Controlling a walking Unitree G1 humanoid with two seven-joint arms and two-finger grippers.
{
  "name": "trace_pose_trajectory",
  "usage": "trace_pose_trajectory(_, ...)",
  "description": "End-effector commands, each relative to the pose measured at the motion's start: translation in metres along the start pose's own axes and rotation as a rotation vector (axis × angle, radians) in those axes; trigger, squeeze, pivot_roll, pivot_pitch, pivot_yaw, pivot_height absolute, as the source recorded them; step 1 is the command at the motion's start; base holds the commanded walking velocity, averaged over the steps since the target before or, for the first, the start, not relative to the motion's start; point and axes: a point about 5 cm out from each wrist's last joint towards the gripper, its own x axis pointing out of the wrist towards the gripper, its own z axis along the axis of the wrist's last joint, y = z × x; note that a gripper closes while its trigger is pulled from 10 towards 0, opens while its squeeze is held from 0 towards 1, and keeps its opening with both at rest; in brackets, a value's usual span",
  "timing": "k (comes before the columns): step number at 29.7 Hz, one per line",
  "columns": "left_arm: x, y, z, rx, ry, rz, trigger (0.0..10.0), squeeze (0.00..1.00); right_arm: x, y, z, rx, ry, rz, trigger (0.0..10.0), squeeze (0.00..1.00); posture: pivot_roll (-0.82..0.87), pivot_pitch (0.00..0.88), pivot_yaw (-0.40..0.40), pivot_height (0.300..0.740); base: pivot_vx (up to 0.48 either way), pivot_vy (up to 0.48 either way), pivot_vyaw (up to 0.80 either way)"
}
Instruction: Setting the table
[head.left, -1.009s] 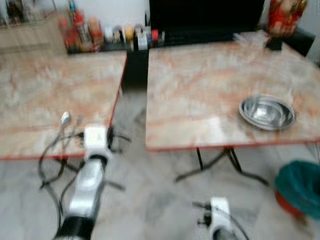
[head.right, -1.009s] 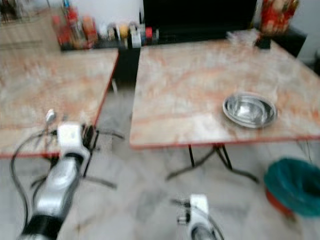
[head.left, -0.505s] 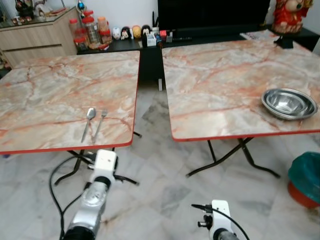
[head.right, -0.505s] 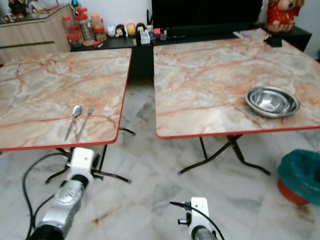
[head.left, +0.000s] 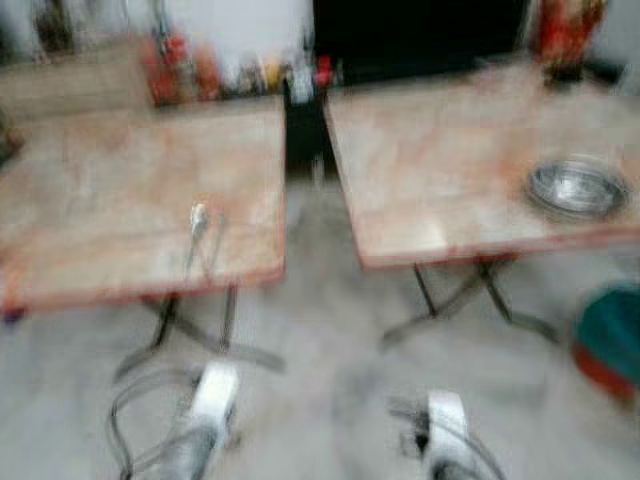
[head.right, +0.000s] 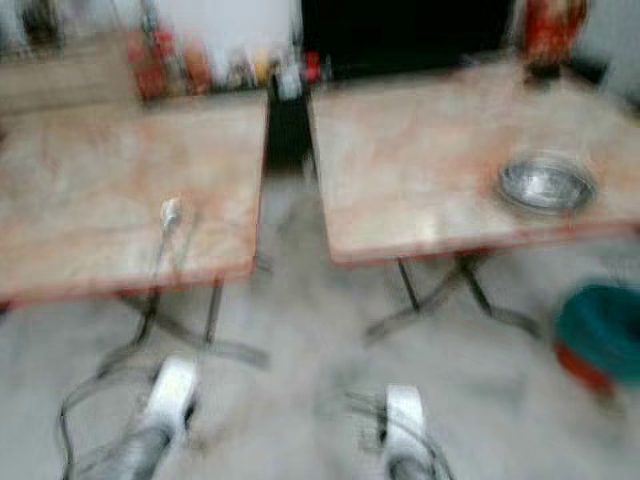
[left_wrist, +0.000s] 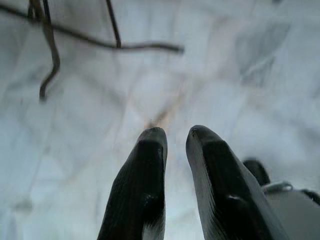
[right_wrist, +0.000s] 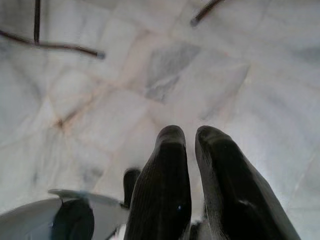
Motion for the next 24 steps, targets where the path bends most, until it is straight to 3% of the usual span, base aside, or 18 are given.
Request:
trace_pose_trajectory(1,-0.001,-0.001,-0.009,0.007,0.052,0.002,10.0,0.0,0.001,-0.002,0.005,0.008,-0.014,-0.008,10.0,0.0,0.01,0.0,0.109,0.74,0.0,0.398,0.0)
trace_pose_trajectory(9,-0.006,0.005,-0.026,-0.036,0.114,0.043,10.0,0.0,0.001,-0.002,0.004,-0.021,-0.015,-0.011,10.0,0.0,0.02,0.0,0.104,0.74,0.0,0.434,0.0)
trace_pose_trajectory(16,-0.006,0.004,-0.028,-0.043,0.124,0.048,10.0,0.0,0.0,-0.003,0.002,-0.008,-0.009,-0.023,10.0,0.0,0.02,0.0,0.104,0.74,0.0,0.418,0.5)
trace_pose_trajectory(24,-0.005,0.004,-0.027,-0.059,0.129,0.07,10.0,0.0,0.0,-0.005,0.002,0.006,-0.008,-0.027,10.0,0.0,0.02,0.0,0.101,0.74,0.0,0.313,0.0)
